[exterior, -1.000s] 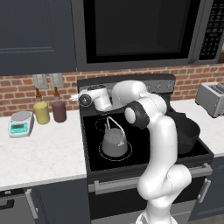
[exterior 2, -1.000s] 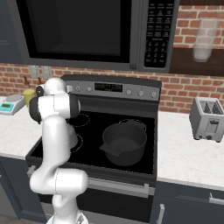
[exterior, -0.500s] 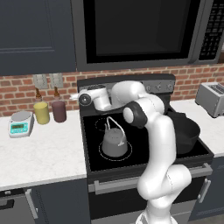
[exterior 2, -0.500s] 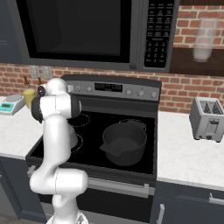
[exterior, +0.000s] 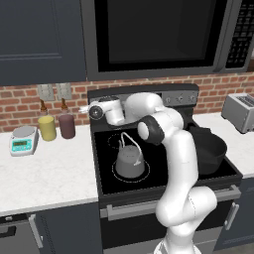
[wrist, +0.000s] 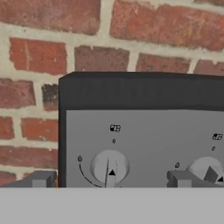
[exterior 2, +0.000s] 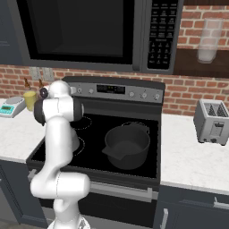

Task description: Pick the kettle from the counter and place it on a stove burner. Then turn the burner on.

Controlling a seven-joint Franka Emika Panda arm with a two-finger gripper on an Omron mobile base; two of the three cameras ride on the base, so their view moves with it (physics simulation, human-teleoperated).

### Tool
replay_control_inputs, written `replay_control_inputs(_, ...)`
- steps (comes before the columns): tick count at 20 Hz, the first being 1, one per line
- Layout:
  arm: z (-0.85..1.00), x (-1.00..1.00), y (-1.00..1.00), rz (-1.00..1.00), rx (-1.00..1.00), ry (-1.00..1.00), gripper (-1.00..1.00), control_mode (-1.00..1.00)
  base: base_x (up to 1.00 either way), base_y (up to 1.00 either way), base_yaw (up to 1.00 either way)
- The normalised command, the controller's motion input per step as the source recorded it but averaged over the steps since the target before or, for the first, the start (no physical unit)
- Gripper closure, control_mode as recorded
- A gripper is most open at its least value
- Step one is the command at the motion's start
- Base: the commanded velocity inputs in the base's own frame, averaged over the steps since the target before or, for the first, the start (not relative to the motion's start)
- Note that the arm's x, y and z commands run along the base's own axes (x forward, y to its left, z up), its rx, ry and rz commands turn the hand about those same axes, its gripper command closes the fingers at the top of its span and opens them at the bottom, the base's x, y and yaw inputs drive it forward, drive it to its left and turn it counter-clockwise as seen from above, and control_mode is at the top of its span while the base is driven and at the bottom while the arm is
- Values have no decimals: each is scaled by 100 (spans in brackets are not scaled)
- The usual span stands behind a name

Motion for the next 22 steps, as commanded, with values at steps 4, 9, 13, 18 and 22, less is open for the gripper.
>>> replay_control_inputs(4,-8,13,0,0,0,0,-100,-100,0,0,0)
replay_control_inputs(9,-7,4,0,0,0,0,-100,-100,0,0,0)
replay_control_inputs(13,-4,3,0,0,0,0,-100,-100,0,0,0)
replay_control_inputs(18,-2,10,0,0,0,0,-100,-100,0,0,0)
replay_control_inputs(22,0,8,0,0,0,0,-100,-100,0,0,0)
